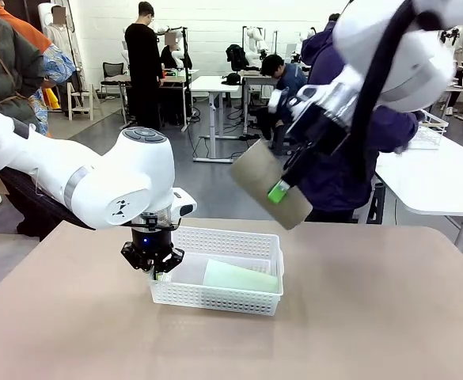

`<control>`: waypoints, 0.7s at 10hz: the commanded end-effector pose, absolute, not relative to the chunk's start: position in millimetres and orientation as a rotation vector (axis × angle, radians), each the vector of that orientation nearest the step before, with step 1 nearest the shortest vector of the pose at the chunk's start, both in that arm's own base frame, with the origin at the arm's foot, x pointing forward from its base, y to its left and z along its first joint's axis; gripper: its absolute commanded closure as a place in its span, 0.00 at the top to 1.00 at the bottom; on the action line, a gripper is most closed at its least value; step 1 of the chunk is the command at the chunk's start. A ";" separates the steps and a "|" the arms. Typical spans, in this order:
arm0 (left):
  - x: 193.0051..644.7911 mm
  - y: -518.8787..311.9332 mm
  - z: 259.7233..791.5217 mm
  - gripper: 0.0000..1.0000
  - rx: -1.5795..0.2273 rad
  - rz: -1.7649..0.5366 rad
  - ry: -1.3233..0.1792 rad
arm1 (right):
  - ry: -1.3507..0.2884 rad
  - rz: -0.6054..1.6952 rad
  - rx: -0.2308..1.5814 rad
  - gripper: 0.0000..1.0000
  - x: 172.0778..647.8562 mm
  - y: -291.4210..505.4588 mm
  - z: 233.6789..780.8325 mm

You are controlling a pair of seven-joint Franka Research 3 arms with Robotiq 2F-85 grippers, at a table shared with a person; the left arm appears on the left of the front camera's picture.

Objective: Clean and organize the cups into the basket.
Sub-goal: Pick up the Reusable plastic cup from the right side of the table and stack it inside the Organizing basket in the center of the table.

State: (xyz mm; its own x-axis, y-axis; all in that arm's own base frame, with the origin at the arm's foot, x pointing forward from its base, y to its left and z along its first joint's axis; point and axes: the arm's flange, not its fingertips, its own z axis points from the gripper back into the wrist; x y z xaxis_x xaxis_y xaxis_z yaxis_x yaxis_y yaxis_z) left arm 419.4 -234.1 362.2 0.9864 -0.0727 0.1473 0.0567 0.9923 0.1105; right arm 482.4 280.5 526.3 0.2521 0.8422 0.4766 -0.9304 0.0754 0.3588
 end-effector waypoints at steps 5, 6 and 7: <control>418.9 -233.6 360.0 0.00 0.114 -0.078 -0.153 | -0.004 1.395 0.553 0.82 529.0 337.9 459.2; 418.9 -233.6 360.0 0.00 0.114 -0.078 -0.153 | -0.004 1.403 0.537 0.82 533.4 339.0 446.7; 418.9 -233.6 360.0 0.00 0.114 -0.078 -0.153 | 0.003 1.422 0.517 0.82 536.7 340.0 436.2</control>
State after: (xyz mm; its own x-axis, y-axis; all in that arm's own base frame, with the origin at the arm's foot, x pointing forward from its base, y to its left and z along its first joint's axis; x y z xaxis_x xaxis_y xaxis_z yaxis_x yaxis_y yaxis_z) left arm 419.5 -234.0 362.2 0.9864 -0.0725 0.1473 0.0564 0.9923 0.1104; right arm 531.2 336.4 438.3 0.1888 0.9300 0.3154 -0.9252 0.0608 0.3745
